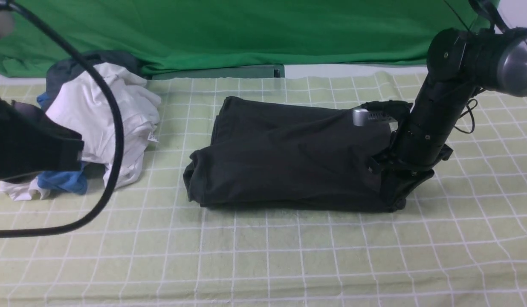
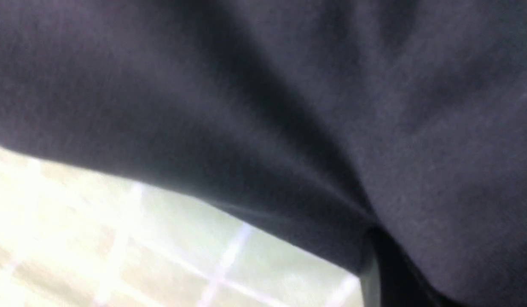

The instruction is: Fold a long-sleeved shirt over a green coffee tablecloth.

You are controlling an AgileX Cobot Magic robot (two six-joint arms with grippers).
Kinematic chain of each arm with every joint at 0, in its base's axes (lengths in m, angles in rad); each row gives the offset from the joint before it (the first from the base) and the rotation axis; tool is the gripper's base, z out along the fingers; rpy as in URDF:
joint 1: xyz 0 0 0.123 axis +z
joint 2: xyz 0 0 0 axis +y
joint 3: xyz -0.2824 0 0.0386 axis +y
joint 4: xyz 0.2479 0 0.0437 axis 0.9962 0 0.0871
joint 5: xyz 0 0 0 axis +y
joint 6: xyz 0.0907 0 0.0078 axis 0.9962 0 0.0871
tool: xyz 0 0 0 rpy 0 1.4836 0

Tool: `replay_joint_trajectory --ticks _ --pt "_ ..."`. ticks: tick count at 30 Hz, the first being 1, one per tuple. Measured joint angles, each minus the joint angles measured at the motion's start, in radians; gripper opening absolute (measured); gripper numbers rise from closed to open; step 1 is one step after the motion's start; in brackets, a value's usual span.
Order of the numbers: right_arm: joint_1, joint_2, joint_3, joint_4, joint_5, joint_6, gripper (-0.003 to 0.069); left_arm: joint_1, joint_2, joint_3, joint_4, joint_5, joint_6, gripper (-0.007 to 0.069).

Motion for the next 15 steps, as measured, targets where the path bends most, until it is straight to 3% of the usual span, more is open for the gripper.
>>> replay_joint_trajectory --ticks 6,8,10,13,15 --pt "0.0 -0.08 0.098 -0.118 0.016 0.062 0.0117 0.0 -0.003 0.0 -0.001 -0.005 -0.003 0.0011" --pt "0.0 -0.098 0.103 -0.151 0.02 0.095 0.0148 0.0 -0.003 0.0 -0.003 -0.006 -0.003 0.0011" --pt "0.0 -0.114 0.104 -0.172 0.022 0.113 0.0231 0.0 -0.003 0.0 -0.008 -0.006 -0.003 0.0011" --pt "0.0 -0.145 0.104 -0.19 0.025 0.121 0.0442 0.0 -0.003 0.0 -0.027 -0.006 -0.004 0.0011" --pt "0.0 -0.182 0.106 -0.193 0.025 0.124 0.053 0.0 -0.003 0.0 -0.044 -0.003 -0.004 0.0011"
